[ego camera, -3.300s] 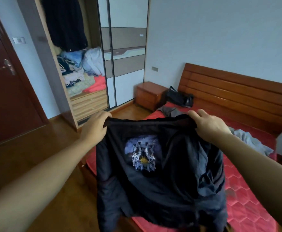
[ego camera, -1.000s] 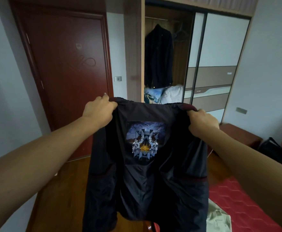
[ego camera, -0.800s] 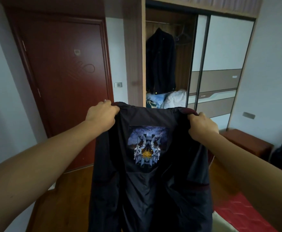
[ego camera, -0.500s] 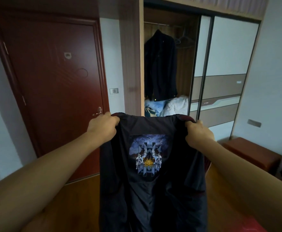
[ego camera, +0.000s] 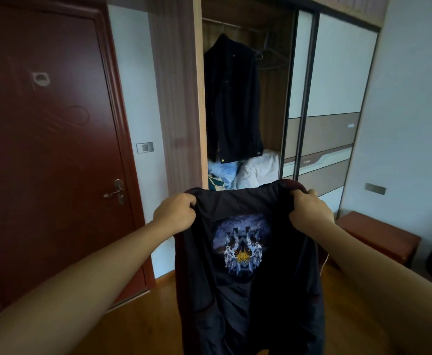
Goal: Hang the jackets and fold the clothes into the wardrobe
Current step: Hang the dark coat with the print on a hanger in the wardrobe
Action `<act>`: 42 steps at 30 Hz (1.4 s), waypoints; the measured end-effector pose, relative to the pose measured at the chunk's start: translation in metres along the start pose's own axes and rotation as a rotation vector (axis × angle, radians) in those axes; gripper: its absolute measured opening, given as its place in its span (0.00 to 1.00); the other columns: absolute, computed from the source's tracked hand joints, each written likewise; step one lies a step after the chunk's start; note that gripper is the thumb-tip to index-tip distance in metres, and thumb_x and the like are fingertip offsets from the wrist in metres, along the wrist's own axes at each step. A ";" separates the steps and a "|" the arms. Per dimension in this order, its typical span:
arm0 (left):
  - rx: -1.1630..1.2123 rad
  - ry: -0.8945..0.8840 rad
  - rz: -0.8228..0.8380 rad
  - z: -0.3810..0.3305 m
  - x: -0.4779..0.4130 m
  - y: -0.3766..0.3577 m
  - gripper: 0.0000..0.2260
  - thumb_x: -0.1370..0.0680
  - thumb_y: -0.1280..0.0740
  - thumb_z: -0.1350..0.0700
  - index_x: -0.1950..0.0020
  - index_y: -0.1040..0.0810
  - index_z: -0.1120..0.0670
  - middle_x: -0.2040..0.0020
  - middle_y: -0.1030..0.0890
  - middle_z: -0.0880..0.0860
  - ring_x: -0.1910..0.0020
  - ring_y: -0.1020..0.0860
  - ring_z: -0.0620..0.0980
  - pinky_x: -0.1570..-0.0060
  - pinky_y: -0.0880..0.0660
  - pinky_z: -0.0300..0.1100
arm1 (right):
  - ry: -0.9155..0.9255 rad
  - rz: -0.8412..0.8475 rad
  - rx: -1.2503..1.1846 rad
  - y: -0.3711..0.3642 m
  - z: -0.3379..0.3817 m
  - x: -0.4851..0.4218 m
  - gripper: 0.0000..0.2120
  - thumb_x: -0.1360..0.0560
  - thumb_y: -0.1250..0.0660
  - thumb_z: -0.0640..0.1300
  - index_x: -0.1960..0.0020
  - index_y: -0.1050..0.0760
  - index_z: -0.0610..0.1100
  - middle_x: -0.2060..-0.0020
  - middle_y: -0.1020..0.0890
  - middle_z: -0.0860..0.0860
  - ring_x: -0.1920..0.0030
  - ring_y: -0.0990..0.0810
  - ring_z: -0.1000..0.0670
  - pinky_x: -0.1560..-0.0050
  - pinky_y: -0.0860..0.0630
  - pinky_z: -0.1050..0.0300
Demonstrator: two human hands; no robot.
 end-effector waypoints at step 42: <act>0.071 -0.007 -0.497 -0.147 -0.604 -0.028 0.13 0.32 0.42 0.66 0.58 0.19 0.57 0.56 0.17 0.57 0.52 0.20 0.62 0.52 0.22 0.48 | 0.277 -0.353 -0.397 0.020 -0.070 -0.599 0.26 0.30 0.37 0.39 0.31 0.26 0.47 0.38 0.22 0.38 0.40 0.23 0.33 0.41 0.25 0.45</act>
Point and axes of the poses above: each hand's wrist, its own x-axis away from the middle knuckle, its own y-axis out of the back of the hand, z = x × y, the point moved 2 cm from there along -x, towards the middle knuckle
